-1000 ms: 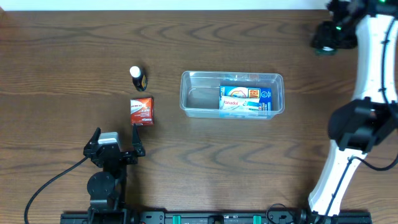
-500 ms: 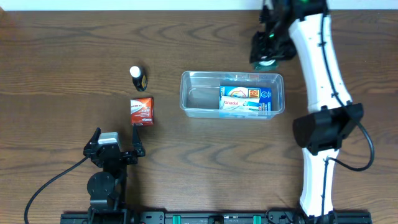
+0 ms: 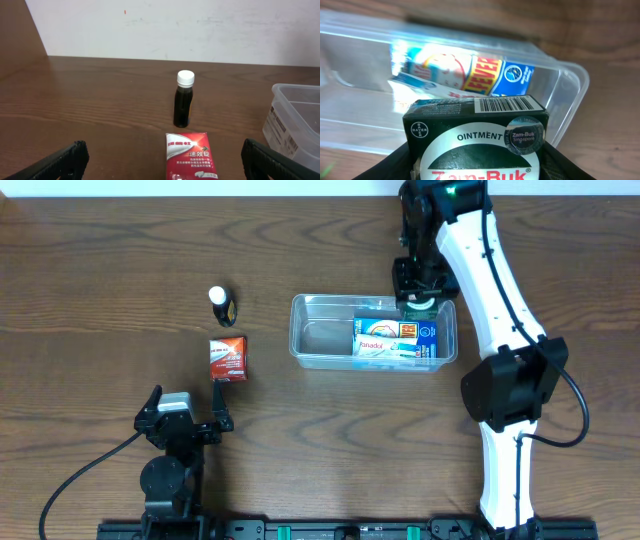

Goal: Pack container
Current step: 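Carry the Zam-Buk tin left over the container's right end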

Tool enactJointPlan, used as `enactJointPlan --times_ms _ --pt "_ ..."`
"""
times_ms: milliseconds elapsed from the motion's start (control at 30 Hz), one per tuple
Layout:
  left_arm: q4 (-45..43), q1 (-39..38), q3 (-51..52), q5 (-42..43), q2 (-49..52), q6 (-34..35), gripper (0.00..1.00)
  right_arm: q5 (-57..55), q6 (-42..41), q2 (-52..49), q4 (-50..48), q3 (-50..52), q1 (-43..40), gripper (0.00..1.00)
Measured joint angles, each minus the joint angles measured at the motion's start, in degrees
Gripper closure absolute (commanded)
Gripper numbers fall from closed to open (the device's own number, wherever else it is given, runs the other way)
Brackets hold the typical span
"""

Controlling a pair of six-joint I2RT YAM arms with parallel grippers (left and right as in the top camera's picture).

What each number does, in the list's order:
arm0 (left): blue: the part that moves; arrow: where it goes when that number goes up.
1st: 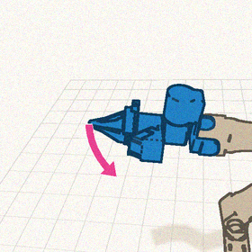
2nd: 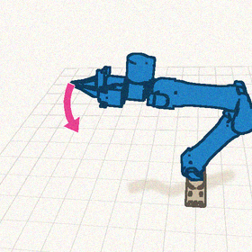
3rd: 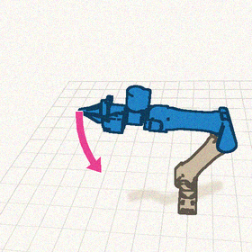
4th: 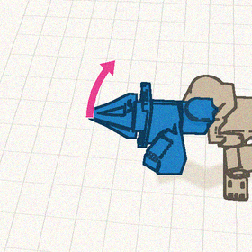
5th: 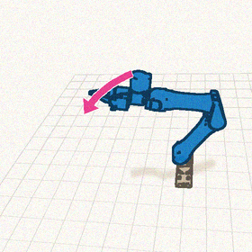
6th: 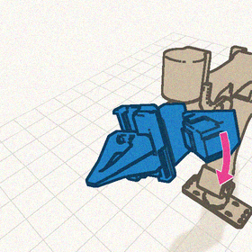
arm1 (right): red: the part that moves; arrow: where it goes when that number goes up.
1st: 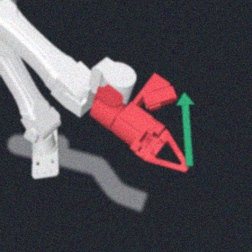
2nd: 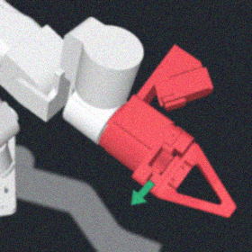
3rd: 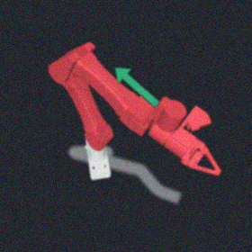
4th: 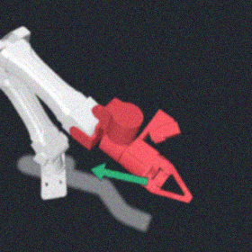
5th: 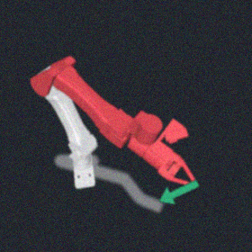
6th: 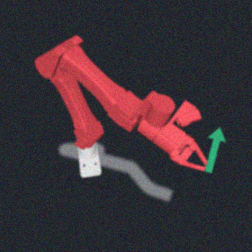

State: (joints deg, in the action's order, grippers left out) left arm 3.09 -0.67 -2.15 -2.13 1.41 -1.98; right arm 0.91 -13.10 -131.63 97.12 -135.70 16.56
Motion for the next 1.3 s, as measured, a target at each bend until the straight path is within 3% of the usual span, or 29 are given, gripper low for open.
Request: enactJointPlan --times_ms 733,900,1067,1300 --pt "0.0 0.0 0.0 0.0 0.0 0.0 0.02 -4.9 -0.1 0.0 -6.4 13.3 -3.2 0.41" --pt "0.0 0.0 0.0 0.0 0.0 0.0 0.02 -5.9 -0.3 0.0 -7.9 13.7 -3.2 0.27" --pt "0.0 0.0 0.0 0.0 0.0 0.0 0.02 -6.4 -0.2 0.0 -8.3 13.7 -3.2 0.23" --pt "0.0 0.0 0.0 0.0 0.0 0.0 0.02 -6.9 -0.1 0.0 -8.5 13.7 -3.2 0.30"
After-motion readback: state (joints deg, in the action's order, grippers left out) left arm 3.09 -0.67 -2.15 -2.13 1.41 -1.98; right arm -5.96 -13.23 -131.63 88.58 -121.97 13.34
